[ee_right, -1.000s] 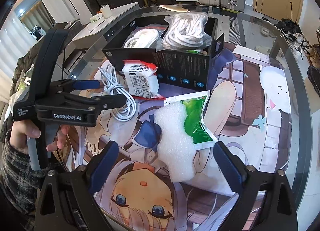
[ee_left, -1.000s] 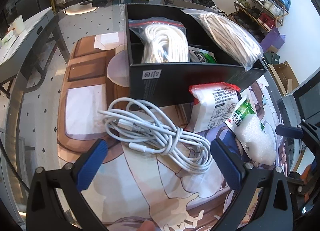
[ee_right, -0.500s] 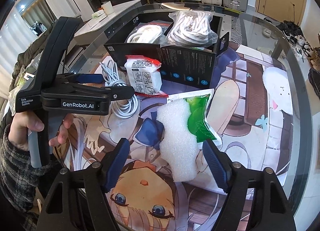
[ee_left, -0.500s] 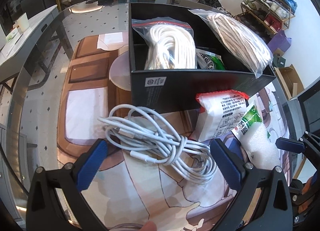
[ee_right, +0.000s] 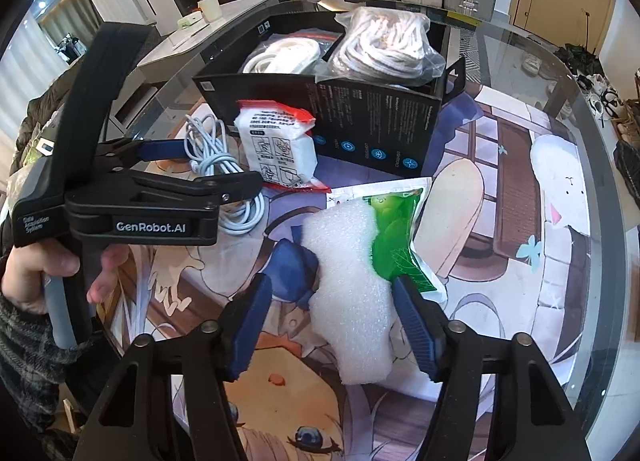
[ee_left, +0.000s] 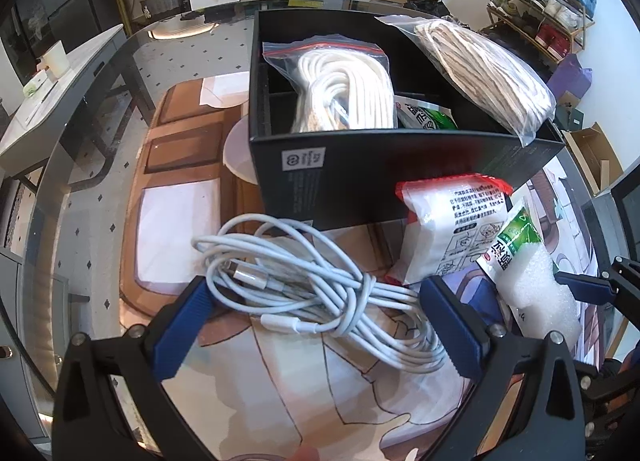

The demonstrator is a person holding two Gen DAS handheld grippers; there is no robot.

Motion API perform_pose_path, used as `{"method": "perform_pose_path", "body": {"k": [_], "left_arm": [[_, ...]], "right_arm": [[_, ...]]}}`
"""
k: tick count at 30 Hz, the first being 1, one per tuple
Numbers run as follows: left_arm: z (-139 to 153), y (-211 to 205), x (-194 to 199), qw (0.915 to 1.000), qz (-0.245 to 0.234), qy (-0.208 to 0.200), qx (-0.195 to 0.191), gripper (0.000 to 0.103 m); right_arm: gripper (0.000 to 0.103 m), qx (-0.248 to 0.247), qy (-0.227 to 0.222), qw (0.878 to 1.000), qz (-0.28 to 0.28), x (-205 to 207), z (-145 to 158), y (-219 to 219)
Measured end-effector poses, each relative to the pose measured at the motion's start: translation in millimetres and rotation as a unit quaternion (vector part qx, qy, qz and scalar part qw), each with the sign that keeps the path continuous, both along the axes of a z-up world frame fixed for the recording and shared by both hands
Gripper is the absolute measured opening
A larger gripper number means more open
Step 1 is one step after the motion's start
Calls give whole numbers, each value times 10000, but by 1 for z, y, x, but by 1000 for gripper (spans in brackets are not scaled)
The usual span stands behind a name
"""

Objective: Organize soft objects
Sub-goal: 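Close left tool on the white cable while right tool grasps the foam sheet, then lift and carry the cable with left tool into the box while right tool carries the foam there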

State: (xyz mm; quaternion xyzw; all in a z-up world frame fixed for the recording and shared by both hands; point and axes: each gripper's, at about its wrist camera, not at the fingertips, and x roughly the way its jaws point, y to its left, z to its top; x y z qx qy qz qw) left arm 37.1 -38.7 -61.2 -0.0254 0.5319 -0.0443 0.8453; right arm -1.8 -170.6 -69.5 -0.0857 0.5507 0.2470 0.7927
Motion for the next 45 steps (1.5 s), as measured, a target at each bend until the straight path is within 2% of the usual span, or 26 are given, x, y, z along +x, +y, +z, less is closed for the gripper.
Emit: {"method": "perform_pose_path", "body": {"k": [3, 7, 9, 19, 24, 32, 45], "left_arm": [[1, 1, -2, 10000, 12, -22, 46, 97], [4, 3, -4, 10000, 21, -8, 32, 91], [6, 4, -6, 10000, 17, -18, 7, 77], [10, 9, -12, 9999, -31, -21, -94, 63], [12, 12, -18, 9997, -92, 21, -226, 47], [16, 9, -27, 9994, -233, 71, -238, 39], [25, 10, -42, 9981, -537, -19, 285, 33]], "right_arm": [[51, -17, 18, 10000, 51, 2, -2, 0], [45, -17, 34, 10000, 52, 4, -7, -1], [43, -19, 16, 10000, 41, 5, -8, -1], [41, -5, 35, 10000, 21, -3, -2, -3], [41, 85, 3, 10000, -8, -4, 6, -7], [41, 97, 21, 9999, 19, -3, 13, -7], [41, 95, 54, 9999, 2, 2, 17, -3]]}}
